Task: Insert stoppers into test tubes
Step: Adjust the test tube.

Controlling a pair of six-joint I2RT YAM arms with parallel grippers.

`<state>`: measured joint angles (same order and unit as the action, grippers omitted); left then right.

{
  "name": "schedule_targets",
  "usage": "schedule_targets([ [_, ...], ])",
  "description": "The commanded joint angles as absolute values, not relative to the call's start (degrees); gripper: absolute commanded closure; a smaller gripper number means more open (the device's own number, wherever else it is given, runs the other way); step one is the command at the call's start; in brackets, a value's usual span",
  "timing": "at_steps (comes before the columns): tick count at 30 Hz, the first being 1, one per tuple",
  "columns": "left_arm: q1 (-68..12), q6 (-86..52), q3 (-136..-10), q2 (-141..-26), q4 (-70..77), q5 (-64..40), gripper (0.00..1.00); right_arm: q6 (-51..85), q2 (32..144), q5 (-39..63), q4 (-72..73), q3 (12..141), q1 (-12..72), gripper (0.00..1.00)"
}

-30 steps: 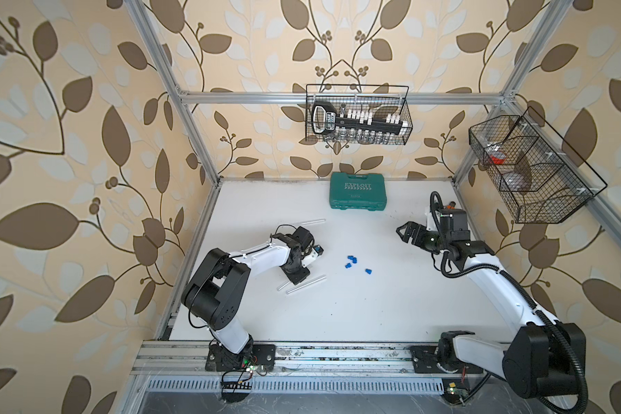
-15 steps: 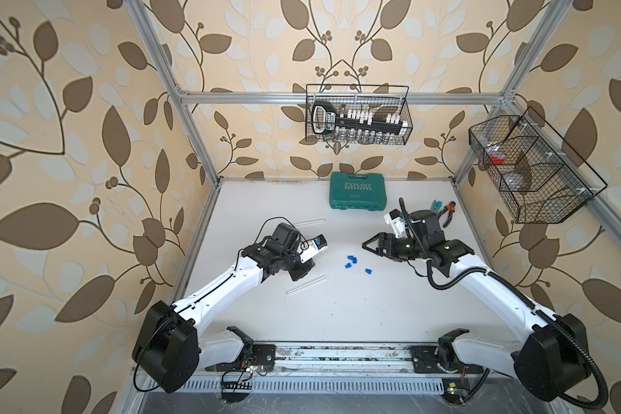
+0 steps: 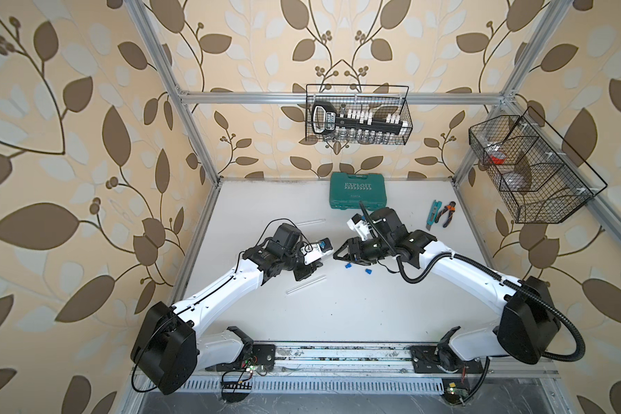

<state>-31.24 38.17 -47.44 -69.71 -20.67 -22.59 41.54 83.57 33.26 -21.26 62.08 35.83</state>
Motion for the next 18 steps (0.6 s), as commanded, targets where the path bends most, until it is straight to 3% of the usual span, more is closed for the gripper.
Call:
schedule_targets([
  [1, -32.07, 40.39, -46.58, -68.12, -18.98, -24.87, 0.88, 42.27, 85.22, 33.31, -21.09, 64.73, 36.78, 0.45],
  [6, -32.38, 41.68, -45.79, -67.68, -17.96, -24.79, 0.87, 42.28, 87.57, 33.22, -21.48, 66.52, 37.51, 0.49],
  [18, -32.69, 42.65, -45.44, -68.13, -17.93, -23.39, 0.88, 42.54, 89.9, 31.11, -22.67, 67.76, 38.06, 0.71],
])
